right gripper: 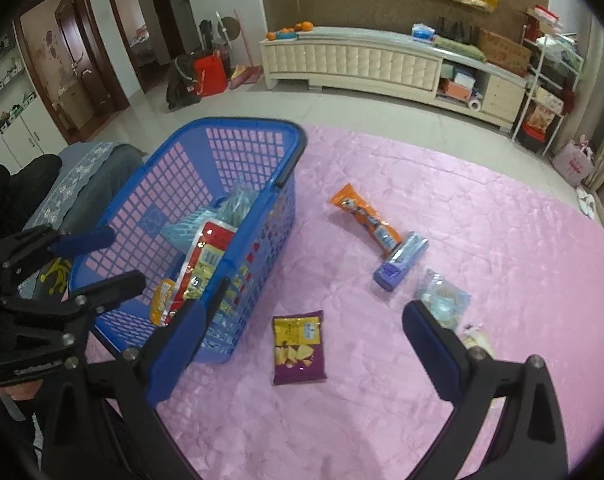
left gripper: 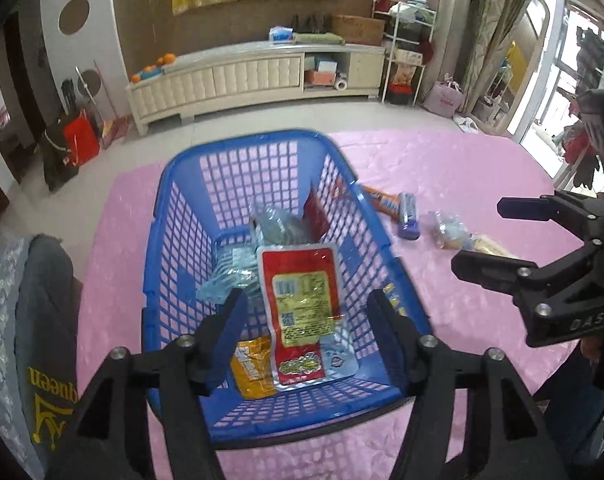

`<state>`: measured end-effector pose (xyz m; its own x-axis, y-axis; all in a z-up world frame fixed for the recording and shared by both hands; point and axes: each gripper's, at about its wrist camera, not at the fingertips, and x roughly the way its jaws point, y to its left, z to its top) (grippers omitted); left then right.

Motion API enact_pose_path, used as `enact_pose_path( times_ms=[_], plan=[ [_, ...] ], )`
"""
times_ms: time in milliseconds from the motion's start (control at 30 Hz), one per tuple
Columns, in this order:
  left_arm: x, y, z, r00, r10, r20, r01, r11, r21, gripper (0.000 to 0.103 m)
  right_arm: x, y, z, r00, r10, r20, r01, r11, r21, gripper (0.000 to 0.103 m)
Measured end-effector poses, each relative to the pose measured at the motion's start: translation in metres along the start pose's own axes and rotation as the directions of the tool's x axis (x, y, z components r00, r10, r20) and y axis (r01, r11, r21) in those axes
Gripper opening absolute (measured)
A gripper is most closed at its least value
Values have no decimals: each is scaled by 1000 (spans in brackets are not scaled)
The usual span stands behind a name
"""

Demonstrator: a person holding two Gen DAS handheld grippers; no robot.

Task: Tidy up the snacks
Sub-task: 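Move both open tools back toward the purple chip bag and cookie bag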

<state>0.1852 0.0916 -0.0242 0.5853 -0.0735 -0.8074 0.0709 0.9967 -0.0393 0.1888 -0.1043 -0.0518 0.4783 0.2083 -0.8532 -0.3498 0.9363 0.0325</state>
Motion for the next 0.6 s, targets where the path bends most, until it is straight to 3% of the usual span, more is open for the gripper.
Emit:
enact_pose_path(
  times_ms=[600],
  plan=[
    [-40, -71, 11, 997, -4, 75, -2, 996, 89, 67, -73, -39, -34, 991, -46, 128, 44, 999, 23, 100]
  ],
)
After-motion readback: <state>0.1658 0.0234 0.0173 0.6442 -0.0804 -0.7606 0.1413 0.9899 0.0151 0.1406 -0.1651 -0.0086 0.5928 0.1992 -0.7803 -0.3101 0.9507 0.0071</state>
